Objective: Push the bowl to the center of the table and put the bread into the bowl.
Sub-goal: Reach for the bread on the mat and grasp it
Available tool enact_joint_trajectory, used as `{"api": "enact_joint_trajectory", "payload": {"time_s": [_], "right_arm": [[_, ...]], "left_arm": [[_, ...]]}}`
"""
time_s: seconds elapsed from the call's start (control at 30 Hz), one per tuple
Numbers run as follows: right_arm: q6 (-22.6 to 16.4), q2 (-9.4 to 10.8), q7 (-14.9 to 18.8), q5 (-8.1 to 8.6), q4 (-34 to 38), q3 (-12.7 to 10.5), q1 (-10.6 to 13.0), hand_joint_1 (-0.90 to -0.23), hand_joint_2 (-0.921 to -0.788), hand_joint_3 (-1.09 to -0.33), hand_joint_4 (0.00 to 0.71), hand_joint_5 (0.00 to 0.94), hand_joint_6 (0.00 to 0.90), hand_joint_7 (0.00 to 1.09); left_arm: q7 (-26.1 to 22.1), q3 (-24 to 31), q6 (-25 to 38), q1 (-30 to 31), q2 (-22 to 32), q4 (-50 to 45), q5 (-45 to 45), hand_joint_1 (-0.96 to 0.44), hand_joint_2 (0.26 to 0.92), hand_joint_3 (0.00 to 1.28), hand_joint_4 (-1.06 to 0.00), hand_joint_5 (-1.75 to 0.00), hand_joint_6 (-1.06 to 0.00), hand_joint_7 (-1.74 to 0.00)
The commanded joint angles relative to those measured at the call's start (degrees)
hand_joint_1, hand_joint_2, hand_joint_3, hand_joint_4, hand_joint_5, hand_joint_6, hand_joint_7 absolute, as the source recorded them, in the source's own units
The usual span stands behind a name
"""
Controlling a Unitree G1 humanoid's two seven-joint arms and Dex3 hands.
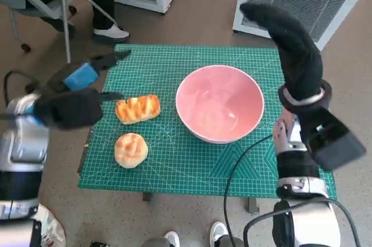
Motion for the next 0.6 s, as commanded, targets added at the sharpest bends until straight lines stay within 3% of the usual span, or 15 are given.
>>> {"api": "enact_joint_trajectory", "payload": {"time_s": [0.03,0.6], "right_arm": [[0.5,-0.6,-0.2,-0.12,-1.7,0.8,2.7,-0.574,-0.921,-0.770,0.293,0.011,0.334,0.05],[1.9,-1.2,-3.3,-1.63,-4.1,1.4,4.9,-0.577,-0.921,-0.776,0.297,0.008,0.330,0.05]], "left_arm": [[-2.3,-3.3,3.1,-3.7,-0.2,1.4,2.1,-0.43,0.876,0.00,-0.11,0.00,-0.27,0.00],[1.5,-11.1,-0.1,-8.7,-4.8,13.7,7.0,-0.42,0.873,0.00,-0.08,0.00,-0.26,0.00]]}}
